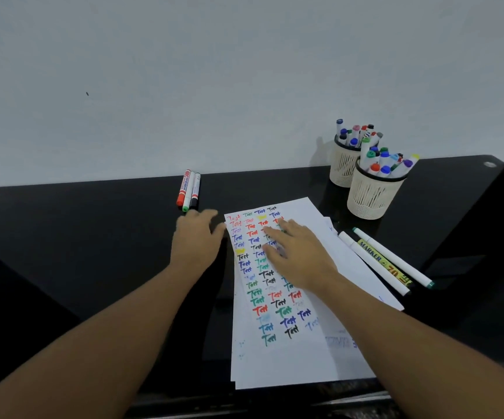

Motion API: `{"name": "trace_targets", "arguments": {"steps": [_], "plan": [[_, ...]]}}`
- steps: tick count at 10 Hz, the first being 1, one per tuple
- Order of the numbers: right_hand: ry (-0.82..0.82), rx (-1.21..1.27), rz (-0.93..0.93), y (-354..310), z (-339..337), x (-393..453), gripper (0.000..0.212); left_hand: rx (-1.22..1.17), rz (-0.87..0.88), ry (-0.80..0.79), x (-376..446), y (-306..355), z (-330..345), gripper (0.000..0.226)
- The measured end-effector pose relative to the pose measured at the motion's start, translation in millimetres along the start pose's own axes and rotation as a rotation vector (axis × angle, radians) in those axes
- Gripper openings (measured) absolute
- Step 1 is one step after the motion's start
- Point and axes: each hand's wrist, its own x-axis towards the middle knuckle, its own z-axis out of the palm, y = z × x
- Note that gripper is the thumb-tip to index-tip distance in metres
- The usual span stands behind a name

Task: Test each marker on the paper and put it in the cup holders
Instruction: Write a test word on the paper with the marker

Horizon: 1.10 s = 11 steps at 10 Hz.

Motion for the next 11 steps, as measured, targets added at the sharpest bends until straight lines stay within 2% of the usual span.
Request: {"name": "trace_targets", "arguments": {"steps": [1,2,3,5,6,8,9,10,11], "plan": [[-0.006,0.002,0.009,0,-1,-1,0.059,0.172,-0.141,0.028,23,-2,-3,0.052],[-0.011,0.0,0.012,-1,-1,-1,0.059,0.313,-0.193,0.016,36,-12,1,0.054],[-0.011,0.0,0.011,-1,-1,0,0.059,0.353,-0.205,0.002,44,-18,5,0.053],[-0.001,0.017,0.011,-1,-1,0,0.059,0.212,-0.167,0.138,38,-20,10,0.038],[0.006,0.026,0.011,-2,-1,-1,0.058,0.213,-0.128,0.175,31,-18,10,0.033],[0.009,0.021,0.016,-2,0,-1,0.059,0.078,-0.156,0.165,22,-12,2,0.028],[0.04,0.039,0.021,-3,1,-1,0.06,-0.046,-0.157,0.219,14,-16,-4,0.027],[0.135,0.047,0.022,-4,1,-2,0.061,-0.189,-0.09,0.253,-1,-14,-9,0.026],[0.285,-0.073,-0.052,-9,1,-8,0.056,-0.304,0.024,0.214,-22,-9,-12,0.028]]}}
